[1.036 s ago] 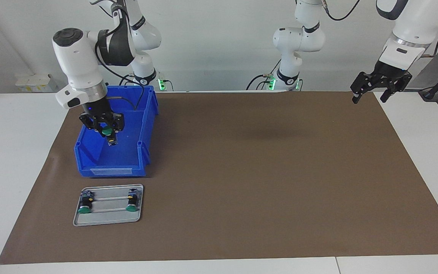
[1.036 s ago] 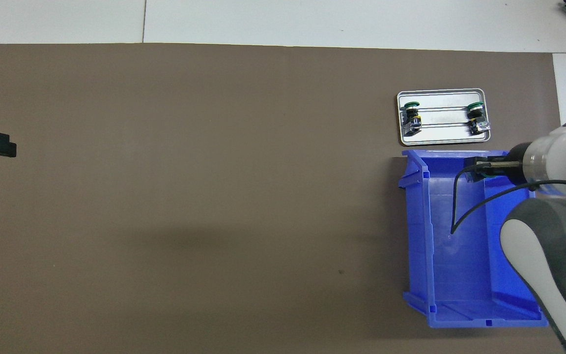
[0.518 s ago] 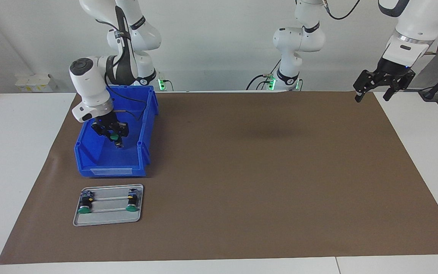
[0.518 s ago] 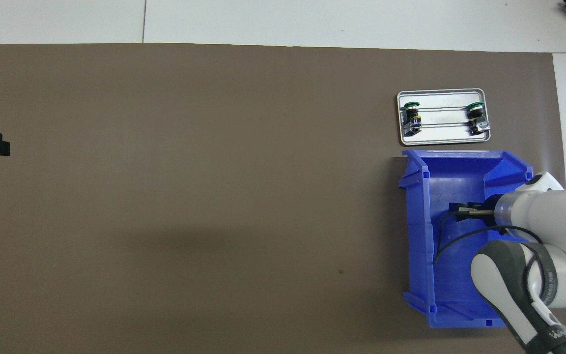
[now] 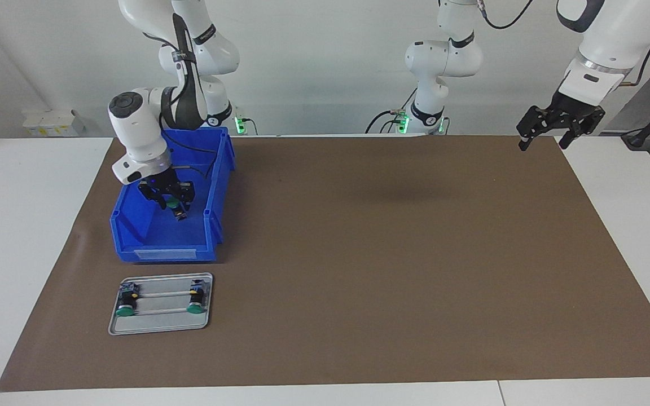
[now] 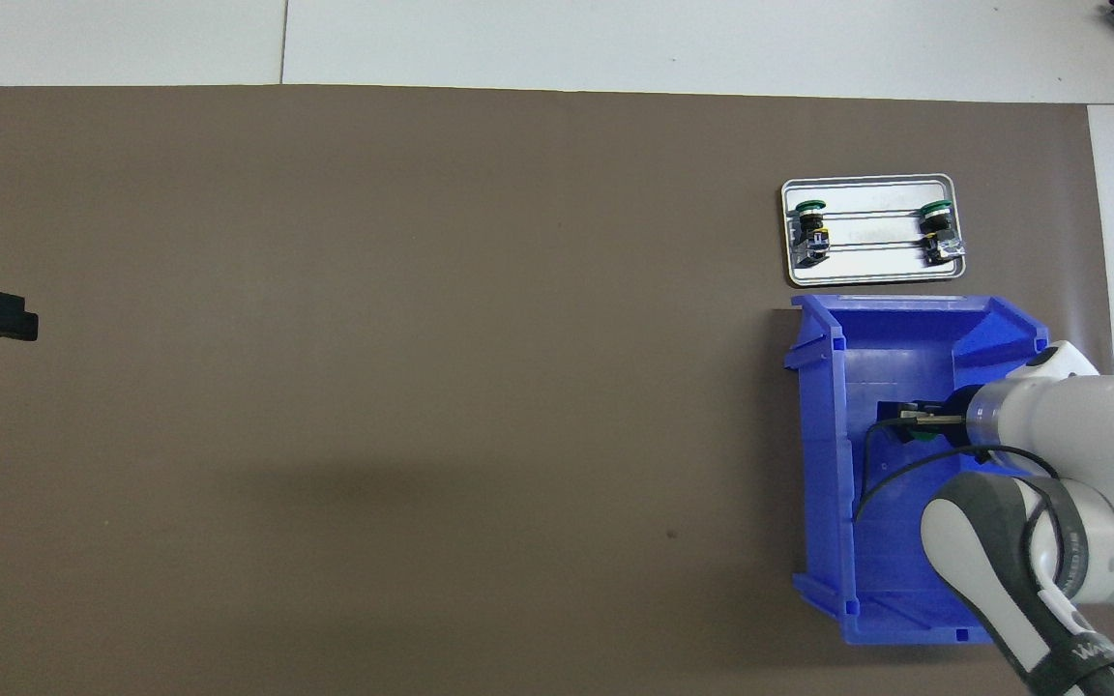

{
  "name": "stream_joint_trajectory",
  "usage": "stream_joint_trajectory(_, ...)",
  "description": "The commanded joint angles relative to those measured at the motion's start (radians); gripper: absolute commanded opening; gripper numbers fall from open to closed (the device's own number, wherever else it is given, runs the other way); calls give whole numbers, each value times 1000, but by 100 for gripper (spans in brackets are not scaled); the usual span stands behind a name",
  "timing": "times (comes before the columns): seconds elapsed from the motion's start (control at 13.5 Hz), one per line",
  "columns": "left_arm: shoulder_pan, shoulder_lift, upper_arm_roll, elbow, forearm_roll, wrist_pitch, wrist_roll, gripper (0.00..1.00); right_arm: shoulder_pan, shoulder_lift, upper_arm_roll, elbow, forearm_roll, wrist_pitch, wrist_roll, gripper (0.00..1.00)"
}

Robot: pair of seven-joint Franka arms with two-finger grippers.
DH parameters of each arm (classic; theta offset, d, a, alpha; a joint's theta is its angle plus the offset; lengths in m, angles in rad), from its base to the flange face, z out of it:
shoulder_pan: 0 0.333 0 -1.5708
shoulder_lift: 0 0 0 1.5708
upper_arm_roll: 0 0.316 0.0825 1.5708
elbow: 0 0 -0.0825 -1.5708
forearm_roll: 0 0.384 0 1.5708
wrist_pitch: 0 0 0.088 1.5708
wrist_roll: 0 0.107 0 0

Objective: Place and press button with both arms
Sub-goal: 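Carry the button into the blue bin with the right gripper, then open the right gripper and withdraw it from the bin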

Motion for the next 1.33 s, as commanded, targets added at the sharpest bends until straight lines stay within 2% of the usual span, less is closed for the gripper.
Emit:
stream_joint_trajectory(0.0,-8,-55,1,-68,21,-7,2,100,-3,-34,24,119,21,-111,46,100)
stream_joint_trajectory(0.15,-10,-64,1,-82,21,-13,2,100,-3,-27,24,289,14,-283,67,100)
stream_joint_trajectory(0.37,1,-69,1,-80,21,-21,-3,100,-15,-13,24,495,2,-472,72,100)
stream_joint_trajectory(0.59,1,-69,7,-80,21,-24,-3,100,-25,39,21,725,-2,-708,72,100)
stream_joint_trajectory(0.81,1,-69,5,-80,21,-24,-3,100,-17,105,22,926,-47,-895,70,100)
stream_joint_trajectory(0.89,1,-69,7,-80,21,-24,-3,100,-17,119,24,956,-47,-932,72,100)
stream_joint_trajectory(1.26,1,-69,7,-80,21,-24,-3,100,-5,117,22,947,-42,-948,64,100)
